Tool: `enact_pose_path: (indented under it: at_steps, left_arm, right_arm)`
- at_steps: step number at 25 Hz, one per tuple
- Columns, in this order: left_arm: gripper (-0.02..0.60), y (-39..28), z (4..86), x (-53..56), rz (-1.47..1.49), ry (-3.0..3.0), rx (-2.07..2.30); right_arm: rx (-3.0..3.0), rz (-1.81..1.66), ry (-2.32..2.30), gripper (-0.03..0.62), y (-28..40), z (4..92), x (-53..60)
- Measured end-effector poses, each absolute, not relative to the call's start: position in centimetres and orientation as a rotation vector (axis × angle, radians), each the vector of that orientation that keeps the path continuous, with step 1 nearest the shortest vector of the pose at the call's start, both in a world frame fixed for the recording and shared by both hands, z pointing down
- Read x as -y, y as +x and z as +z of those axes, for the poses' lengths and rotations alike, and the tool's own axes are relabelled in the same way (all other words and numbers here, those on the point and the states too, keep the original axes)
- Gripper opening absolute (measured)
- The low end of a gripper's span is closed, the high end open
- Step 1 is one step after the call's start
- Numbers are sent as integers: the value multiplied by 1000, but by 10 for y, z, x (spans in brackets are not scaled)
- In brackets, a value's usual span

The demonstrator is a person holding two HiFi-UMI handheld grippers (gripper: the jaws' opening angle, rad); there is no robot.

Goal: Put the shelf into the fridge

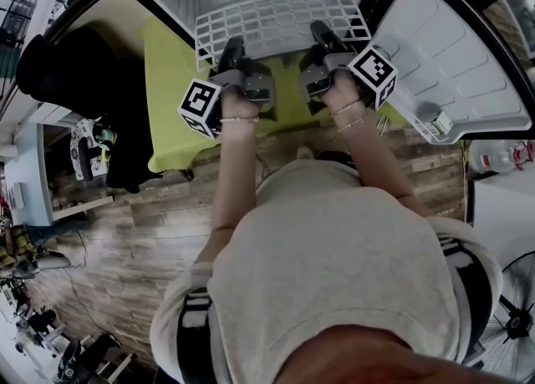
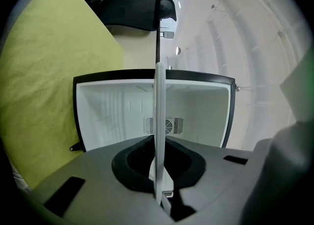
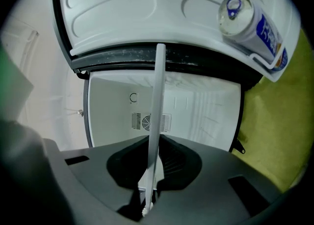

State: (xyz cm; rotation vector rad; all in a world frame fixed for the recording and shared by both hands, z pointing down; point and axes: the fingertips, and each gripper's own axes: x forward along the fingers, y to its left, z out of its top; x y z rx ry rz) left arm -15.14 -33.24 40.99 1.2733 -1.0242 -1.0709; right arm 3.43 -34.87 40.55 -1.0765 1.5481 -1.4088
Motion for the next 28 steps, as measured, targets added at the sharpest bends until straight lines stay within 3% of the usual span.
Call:
enact_pose_path:
  at_steps: [28]
  left_arm:
    - [28, -159, 426, 388, -1123, 1263, 1088]
  right_arm:
    - [-1621, -1414, -1029, 31, 27, 421, 407]
